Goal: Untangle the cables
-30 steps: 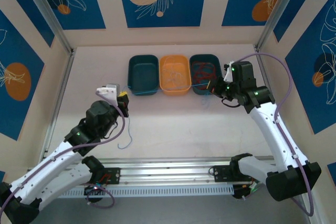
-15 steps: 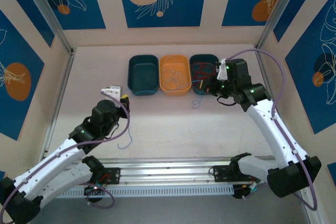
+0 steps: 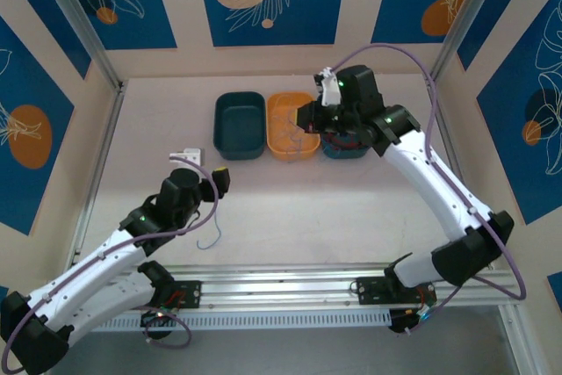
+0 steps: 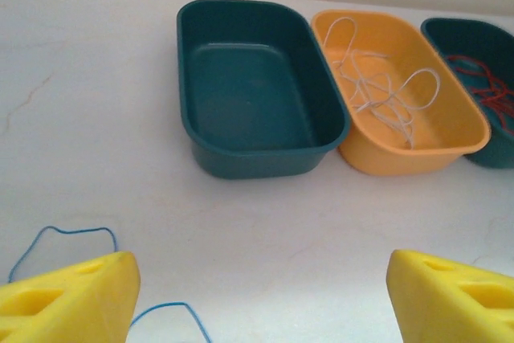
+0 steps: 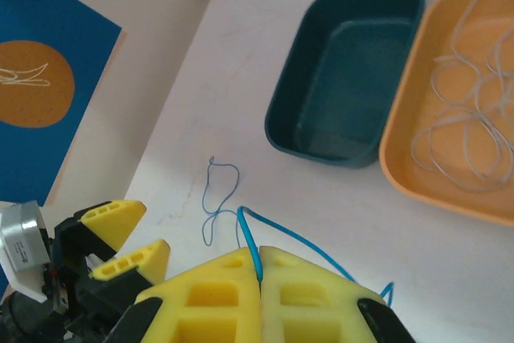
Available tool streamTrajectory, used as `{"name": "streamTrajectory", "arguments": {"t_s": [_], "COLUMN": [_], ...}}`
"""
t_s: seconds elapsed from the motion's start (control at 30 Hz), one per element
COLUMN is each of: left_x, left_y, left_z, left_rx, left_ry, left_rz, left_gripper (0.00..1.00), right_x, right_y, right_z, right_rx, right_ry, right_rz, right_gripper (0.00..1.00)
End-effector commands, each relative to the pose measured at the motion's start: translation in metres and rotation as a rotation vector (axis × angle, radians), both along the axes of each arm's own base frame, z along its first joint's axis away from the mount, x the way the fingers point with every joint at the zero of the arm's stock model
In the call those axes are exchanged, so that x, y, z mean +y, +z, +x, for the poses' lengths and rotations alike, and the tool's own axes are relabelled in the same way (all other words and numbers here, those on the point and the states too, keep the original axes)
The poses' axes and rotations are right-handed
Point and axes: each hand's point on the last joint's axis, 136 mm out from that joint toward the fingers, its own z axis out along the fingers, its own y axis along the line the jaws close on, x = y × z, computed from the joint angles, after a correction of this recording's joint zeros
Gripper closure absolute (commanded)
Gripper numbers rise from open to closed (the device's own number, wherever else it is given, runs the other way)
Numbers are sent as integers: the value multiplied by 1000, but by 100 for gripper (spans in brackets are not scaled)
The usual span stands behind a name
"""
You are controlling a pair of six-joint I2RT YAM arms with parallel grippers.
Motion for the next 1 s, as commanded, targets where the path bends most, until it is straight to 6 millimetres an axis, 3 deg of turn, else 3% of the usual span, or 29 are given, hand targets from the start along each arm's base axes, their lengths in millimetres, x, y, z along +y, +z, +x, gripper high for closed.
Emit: {"name": "streamTrajectory", "arguments": {"t_s": [0.0,0.03,0.4,0.7,0.97], "left_x": [23,26,55,81,78], "left_y": [-16,-18,-24,-9,-15], "left_z": [-7,-8,-21,-36,-39], "left_rx": [46,51,79,20,28], "left_ry": [95,110,221,295,272], "left_rz": [27,26,13,-30,-55], "left_gripper": [4,0,0,0,0], "right_x": [18,23,88,129,140], "right_y": [15,17,30,-12,-54], "right_z": [9,13,74,139,162], "right_rx": [-65,-73,-160,-152,-130], "right_ry": [55,63,136,144,129], "right_rz": [-11,-13,-42,-100,-113], "right_gripper": [100,100,100,100,100]}}
